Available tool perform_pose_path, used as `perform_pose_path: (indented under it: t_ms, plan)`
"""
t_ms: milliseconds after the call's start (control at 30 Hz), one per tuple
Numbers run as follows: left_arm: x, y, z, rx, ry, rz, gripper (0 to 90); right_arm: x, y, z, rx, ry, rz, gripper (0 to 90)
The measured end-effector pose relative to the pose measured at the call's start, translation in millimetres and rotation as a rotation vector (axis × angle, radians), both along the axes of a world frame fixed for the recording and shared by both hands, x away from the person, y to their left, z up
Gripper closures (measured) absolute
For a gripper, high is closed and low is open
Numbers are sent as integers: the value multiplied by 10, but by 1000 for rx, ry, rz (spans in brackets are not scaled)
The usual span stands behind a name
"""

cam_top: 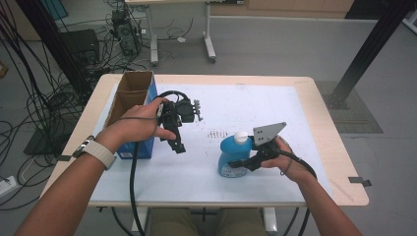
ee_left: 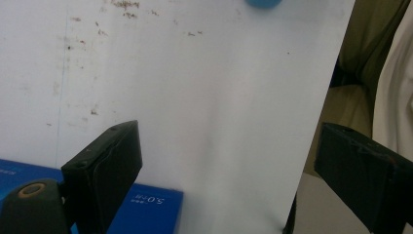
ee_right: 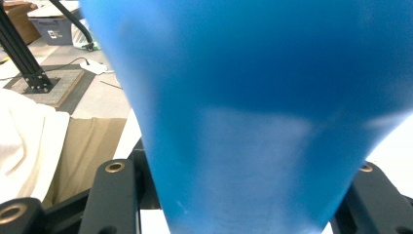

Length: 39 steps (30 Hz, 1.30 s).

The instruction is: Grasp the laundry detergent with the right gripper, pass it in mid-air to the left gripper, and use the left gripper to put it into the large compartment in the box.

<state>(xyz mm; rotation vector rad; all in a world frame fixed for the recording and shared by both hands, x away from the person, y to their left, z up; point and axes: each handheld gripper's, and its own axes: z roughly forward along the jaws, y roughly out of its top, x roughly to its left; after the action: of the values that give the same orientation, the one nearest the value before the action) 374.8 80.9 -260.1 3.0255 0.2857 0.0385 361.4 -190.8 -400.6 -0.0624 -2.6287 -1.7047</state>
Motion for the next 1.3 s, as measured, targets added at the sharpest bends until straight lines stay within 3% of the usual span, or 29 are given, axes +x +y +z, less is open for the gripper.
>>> perform_pose_path:
  t_ms: [267,367,600,900,1300]
  plan:
    - [-33,-41,79,-2,-8,-5,104,-12,27,33,-16,-1,1,437]
    - [-56,-60,148,-3,-17,-5,101,-18,48,74,1,-1,3,437]
    - [-109,-140,382,-16,-42,-13,89,-30,107,288,33,-10,4,437]
    - [-187,-337,670,-19,-65,-62,72,-33,238,547,35,-18,26,437]
    - [-257,-527,812,-15,-77,-113,69,-3,367,730,12,-22,44,437]
